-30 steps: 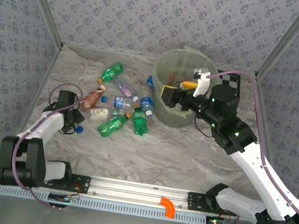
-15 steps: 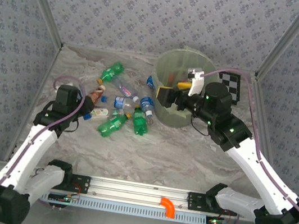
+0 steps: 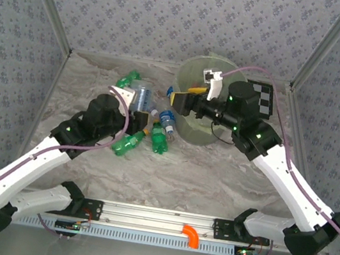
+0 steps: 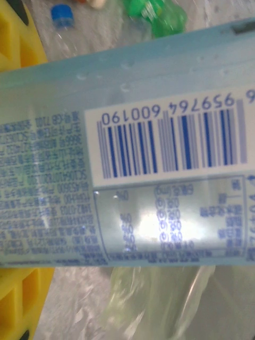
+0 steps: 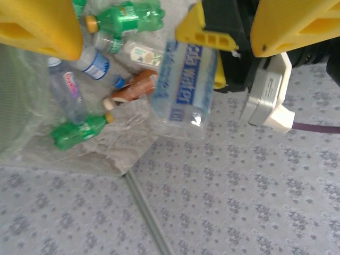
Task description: Put the plastic bottles in the bin
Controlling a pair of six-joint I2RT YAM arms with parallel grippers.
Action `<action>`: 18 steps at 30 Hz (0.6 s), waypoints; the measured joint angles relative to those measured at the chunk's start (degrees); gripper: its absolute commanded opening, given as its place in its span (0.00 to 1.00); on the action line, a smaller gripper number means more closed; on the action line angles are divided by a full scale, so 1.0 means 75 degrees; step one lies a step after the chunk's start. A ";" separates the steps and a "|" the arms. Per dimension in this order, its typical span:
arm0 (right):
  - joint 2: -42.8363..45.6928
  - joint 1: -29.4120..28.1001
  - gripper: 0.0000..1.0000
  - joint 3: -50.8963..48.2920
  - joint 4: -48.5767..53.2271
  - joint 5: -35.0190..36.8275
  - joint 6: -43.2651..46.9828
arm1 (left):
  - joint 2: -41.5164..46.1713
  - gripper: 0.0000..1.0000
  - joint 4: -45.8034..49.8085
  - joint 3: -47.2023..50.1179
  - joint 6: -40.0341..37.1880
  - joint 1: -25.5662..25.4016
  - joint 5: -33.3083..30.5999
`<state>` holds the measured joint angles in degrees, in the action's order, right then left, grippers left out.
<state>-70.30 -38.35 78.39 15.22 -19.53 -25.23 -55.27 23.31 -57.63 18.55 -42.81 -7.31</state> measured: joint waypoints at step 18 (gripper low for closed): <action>-0.1393 -0.0393 0.80 0.0994 0.0230 -0.0784 -0.0335 | -0.0093 0.49 -0.0052 -0.0326 -0.0758 -0.0901 0.0347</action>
<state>-80.75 -41.30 85.84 16.95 -25.41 -27.75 -55.96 22.92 -60.07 12.86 -49.56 -4.71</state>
